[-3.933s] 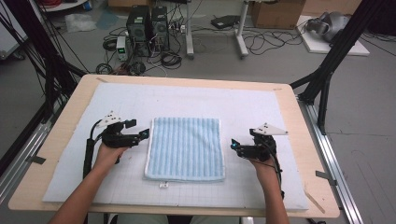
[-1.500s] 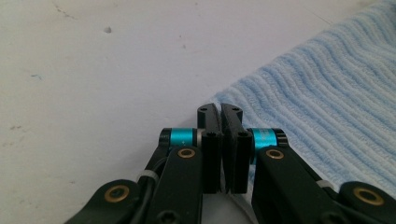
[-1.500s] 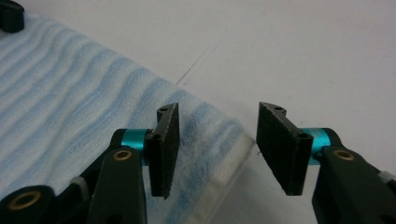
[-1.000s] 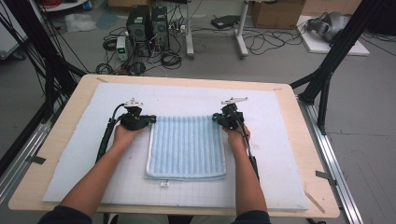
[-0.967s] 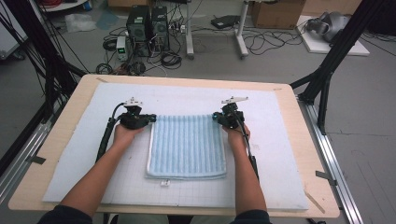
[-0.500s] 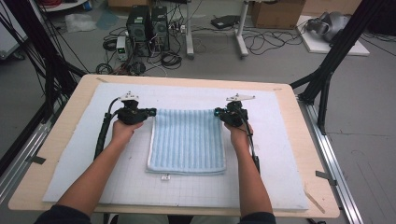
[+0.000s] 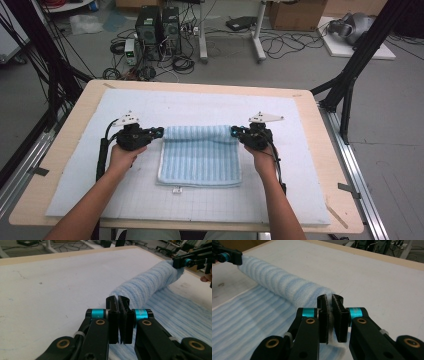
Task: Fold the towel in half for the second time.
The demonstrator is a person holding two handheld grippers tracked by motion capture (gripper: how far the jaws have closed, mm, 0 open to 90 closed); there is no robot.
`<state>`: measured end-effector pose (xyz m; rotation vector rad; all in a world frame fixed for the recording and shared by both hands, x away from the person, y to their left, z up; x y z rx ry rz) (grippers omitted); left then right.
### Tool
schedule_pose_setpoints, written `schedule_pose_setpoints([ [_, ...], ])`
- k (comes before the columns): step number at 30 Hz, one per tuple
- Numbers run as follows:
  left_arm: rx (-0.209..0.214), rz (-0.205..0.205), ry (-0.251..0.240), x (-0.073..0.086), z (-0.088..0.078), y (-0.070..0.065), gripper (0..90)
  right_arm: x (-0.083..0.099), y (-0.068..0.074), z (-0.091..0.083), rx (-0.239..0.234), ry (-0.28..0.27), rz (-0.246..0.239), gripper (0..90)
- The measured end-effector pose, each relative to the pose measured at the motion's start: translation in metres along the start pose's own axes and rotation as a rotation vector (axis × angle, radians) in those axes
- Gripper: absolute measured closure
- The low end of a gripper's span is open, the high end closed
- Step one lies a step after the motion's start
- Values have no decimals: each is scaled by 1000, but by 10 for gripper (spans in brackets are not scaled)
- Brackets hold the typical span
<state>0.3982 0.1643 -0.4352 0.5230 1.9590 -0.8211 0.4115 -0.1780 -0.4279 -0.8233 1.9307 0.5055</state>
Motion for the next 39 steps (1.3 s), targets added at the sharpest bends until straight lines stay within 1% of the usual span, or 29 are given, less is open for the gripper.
schedule_pose_setpoints([
  [2,14,3,2,6,-5,-5,868,2,5,-5,-7,21,-4,840],
  [3,19,1,1,8,-7,-8,867,3,9,-8,-1,7,-25,840],
  [4,25,-3,-7,11,-9,-11,867,3,11,-10,-3,3,-29,840],
  [5,29,4,-2,14,-11,-14,867,5,14,-13,-10,10,-30,840],
  [6,29,14,-2,16,-13,-16,868,7,18,-15,-12,9,-43,840],
  [7,32,18,-6,18,-15,-18,867,10,20,-17,-17,12,-43,841],
  [10,35,38,10,24,-20,-23,867,15,27,-23,-26,12,-42,840],
  [11,37,36,10,25,-21,-25,867,17,30,-26,-28,12,-39,840],
  [13,40,44,14,29,-24,-28,867,19,32,-30,-37,10,-43,839],
  [14,48,41,13,30,-26,-30,866,20,34,-32,-37,12,-44,839],
  [16,50,48,16,34,-29,-32,866,22,37,-35,-47,5,-49,839],
  [17,54,41,17,36,-31,-33,866,24,40,-37,-52,8,-45,839],
  [19,61,43,23,39,-34,-34,867,28,44,-41,-58,6,-50,839],
  [22,73,41,32,45,-38,-39,866,35,52,-47,-71,1,-40,839],
  [24,80,47,45,50,-41,-42,866,40,56,-50,-71,1,-46,839],
  [25,82,59,59,53,-42,-43,866,42,58,-51,-76,2,-41,839],
  [27,88,61,73,58,-45,-46,866,48,63,-53,-86,9,-35,839],
  [28,92,63,79,60,-46,-46,866,50,65,-54,-88,13,-42,839],
  [31,95,63,85,62,-49,-48,866,52,69,-59,-90,17,-51,839],
  [32,97,64,86,64,-50,-48,866,53,70,-60,-92,18,-45,839],
  [37,103,60,108,68,-52,-49,862,61,77,-62,-105,63,-71,833],
  [38,100,54,100,67,-53,-49,855,62,78,-62,-110,68,-67,815],
  [39,88,44,86,64,-54,-48,830,62,78,-63,-111,64,-72,773],
])
Point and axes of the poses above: each handheld gripper's, and its own axes: z roughly forward along the jaws, x roughly out of its underside, y roughly to its left, the point moved 5 cm from there along z, roughly forward along the jaws, and after that the axes turned 8 degrees about -z, right-handed, at the moved point
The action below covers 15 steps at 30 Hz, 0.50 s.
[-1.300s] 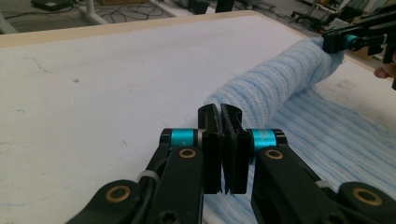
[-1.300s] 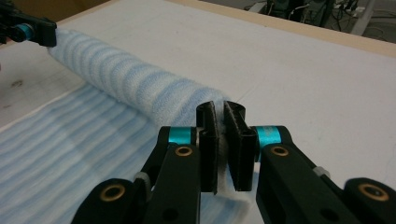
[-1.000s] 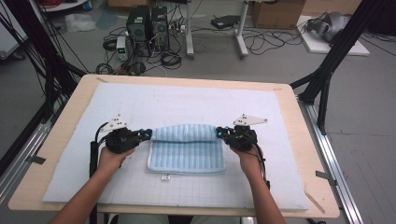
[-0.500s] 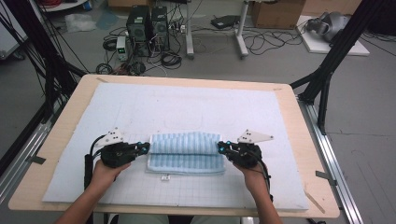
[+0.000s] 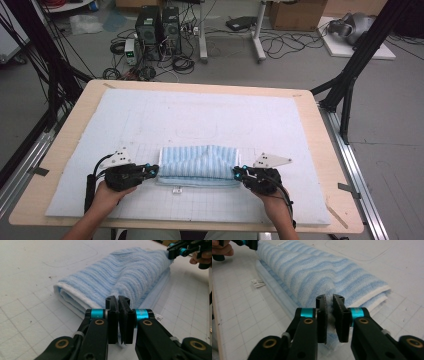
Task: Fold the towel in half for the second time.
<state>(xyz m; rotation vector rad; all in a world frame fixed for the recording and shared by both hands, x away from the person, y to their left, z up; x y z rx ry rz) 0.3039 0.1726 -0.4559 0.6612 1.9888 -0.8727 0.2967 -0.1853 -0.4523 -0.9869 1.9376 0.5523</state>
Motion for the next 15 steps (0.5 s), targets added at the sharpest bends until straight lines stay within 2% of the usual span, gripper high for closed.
schedule_pose_setpoints([
  [2,-14,-34,-40,-8,-3,3,667,-4,-2,-3,9,-20,34,669],
  [4,-33,-45,-76,-16,-3,6,621,-11,-8,-6,10,-61,67,642],
  [5,-46,-54,-89,-22,-2,8,598,-13,-10,-6,16,-69,64,642],
  [7,-36,-62,-90,-29,5,10,591,-21,-15,-1,31,-63,55,647],
  [9,-32,-59,-63,-33,18,11,591,-28,-18,8,35,-54,49,651],
  [12,-32,-54,-2,-31,40,10,591,-32,-19,28,44,10,23,643],
  [14,-54,-43,52,-25,52,9,595,-30,-20,39,58,62,-6,623],
  [15,-73,-30,85,-22,56,9,599,-29,-20,44,57,81,-6,620],
])
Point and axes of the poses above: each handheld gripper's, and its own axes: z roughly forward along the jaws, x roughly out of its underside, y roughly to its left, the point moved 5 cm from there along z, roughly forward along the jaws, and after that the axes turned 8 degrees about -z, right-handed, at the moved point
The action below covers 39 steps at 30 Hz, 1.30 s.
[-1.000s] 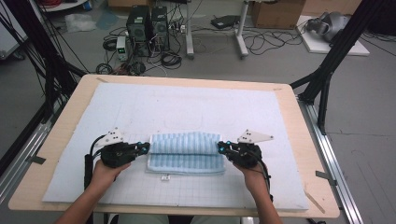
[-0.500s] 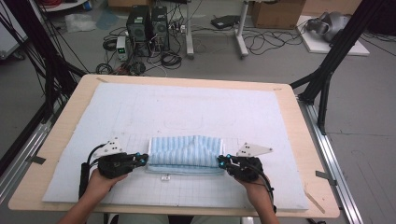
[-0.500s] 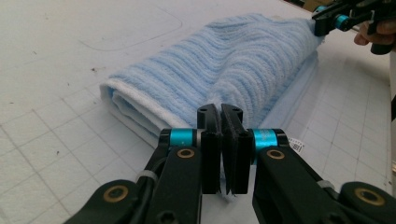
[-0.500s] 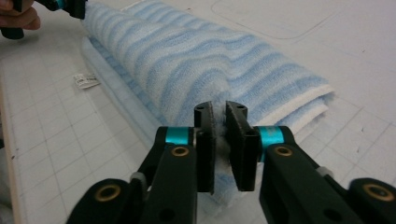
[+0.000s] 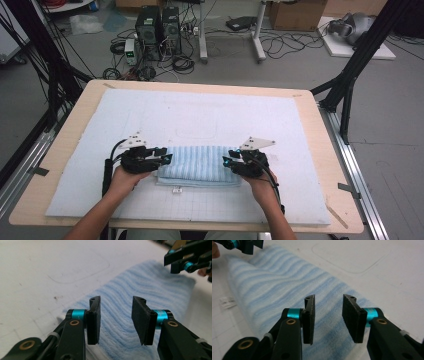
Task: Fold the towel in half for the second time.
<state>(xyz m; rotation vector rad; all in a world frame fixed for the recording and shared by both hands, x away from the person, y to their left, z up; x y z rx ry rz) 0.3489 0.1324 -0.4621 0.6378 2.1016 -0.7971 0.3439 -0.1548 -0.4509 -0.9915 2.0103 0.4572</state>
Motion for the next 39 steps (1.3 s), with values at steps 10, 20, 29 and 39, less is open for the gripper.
schedule_pose_setpoints([
  [10,-86,51,65,14,3,3,602,20,8,11,2,91,-48,547],
  [20,-103,65,41,16,1,5,582,35,6,-6,7,65,-72,452],
  [29,-40,6,-162,-4,-24,23,420,31,-21,-48,116,-61,18,318],
  [39,-97,-87,-277,-17,-52,46,195,44,-51,-81,271,-110,99,117],
])
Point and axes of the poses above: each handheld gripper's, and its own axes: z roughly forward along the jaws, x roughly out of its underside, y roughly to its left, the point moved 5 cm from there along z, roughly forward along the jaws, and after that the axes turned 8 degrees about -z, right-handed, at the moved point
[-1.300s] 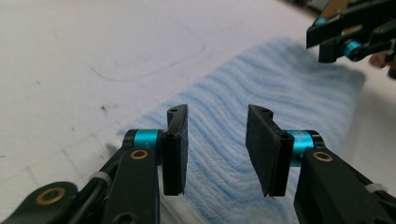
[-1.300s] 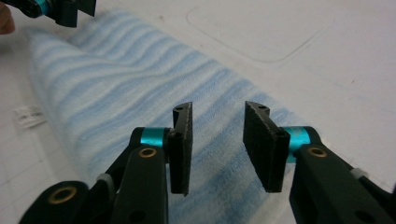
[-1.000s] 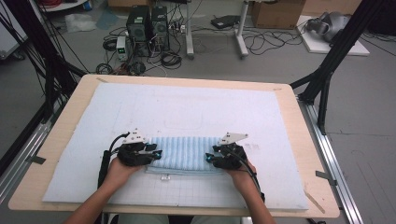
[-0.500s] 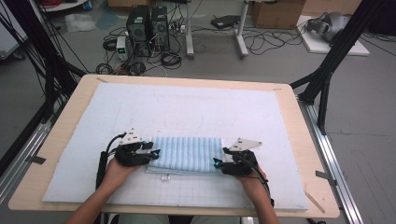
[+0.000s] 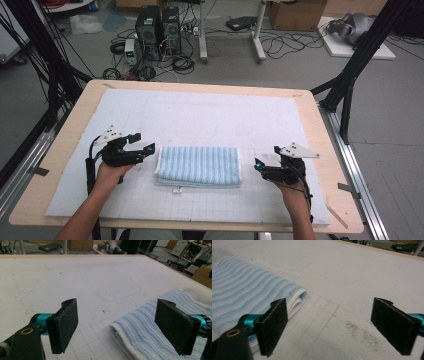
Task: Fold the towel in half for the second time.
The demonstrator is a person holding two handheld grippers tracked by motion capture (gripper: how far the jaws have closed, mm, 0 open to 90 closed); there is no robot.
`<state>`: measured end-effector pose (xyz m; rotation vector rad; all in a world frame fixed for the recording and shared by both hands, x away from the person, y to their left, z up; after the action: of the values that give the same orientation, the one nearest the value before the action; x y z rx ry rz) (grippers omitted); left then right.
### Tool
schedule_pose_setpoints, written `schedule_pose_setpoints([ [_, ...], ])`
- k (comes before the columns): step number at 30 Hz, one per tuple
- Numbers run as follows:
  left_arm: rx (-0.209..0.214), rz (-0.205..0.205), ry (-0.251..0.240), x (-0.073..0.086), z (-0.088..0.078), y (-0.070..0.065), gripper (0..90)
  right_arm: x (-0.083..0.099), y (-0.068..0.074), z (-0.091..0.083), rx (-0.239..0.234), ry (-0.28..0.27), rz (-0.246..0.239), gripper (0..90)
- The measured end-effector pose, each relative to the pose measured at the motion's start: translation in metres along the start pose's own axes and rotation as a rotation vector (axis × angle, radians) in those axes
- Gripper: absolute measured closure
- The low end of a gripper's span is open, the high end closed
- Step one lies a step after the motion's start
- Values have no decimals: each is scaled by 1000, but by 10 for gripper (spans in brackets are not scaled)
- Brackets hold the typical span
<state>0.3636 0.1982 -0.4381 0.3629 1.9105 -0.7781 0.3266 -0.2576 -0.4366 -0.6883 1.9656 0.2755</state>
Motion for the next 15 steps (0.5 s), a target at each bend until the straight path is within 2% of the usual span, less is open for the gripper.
schedule_pose_setpoints([
  [6,9,24,-39,-6,-9,3,198,3,-11,-7,23,-26,26,116],
  [10,7,31,-46,-7,-14,6,199,2,-18,-14,44,-52,33,114],
  [15,0,48,-53,-6,-19,7,201,3,-25,-23,73,-58,49,113],
])
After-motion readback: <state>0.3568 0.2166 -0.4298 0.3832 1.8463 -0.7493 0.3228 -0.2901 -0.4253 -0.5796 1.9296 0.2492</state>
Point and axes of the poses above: each handheld gripper's, and its own axes: z roughly forward along the jaws, x roughly out of its underside, y roughly to its left, the point moved 5 cm from there along z, roughly forward along the jaws, and after that the axes turned 8 degrees about -z, right-handed, at the moved point
